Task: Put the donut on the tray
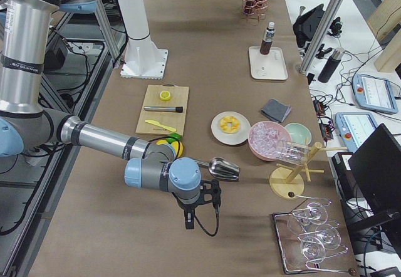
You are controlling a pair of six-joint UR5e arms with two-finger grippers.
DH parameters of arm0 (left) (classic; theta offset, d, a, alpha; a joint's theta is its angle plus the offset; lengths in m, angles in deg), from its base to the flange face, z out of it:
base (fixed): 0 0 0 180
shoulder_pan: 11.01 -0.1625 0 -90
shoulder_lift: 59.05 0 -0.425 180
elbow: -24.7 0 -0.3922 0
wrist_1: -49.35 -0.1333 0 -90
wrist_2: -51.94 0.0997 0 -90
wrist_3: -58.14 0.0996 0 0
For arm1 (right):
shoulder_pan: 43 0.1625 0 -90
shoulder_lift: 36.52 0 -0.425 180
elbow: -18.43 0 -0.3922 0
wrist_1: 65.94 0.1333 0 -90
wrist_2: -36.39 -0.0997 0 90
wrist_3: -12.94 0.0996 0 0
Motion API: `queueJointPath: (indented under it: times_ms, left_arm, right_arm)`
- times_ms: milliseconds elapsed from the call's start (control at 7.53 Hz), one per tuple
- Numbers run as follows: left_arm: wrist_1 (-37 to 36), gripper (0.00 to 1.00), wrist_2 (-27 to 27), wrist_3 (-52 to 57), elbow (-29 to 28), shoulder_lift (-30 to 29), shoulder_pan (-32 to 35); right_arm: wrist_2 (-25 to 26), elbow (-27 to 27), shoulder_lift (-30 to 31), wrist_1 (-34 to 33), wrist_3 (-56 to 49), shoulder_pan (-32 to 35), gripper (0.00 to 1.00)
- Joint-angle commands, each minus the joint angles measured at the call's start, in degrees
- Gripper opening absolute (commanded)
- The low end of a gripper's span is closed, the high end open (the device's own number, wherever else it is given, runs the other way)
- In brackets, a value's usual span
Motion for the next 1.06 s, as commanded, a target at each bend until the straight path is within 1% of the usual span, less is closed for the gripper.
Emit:
queueJointPath:
  times_ms: [0,265,531,664,929]
  left_arm:
    - [1.0,0.98,0.0,-0.2,-0.9,-0.2,0.1]
    - [1.2,0.98,0.0,-0.1,-0.2,0.4,0.0]
    - [0.7,0.98,-0.3,-0.4,-1.2,0.3,0.0]
    - [0.9,0.98,-1.7,-0.4,-2.3,0.2,0.0]
    - [1.5,0.98,-2.1,0.0,-2.1,0.1,0.0]
  right_arm:
    - [-0.4,0.2,0.0,-0.4,0.1,0.0,1.0]
    - [-0.5,0.0,0.0,-0.1,-0.1,-0.1,1.0]
    - [-0.5,0.4,0.2,-0.1,-0.4,-0.1,1.0]
    - [-0.5,0.2,0.1,-0.1,-0.5,-0.1,1.0]
    - [-0.5,0.4,0.0,-0.1,-0.2,-0.1,1.0]
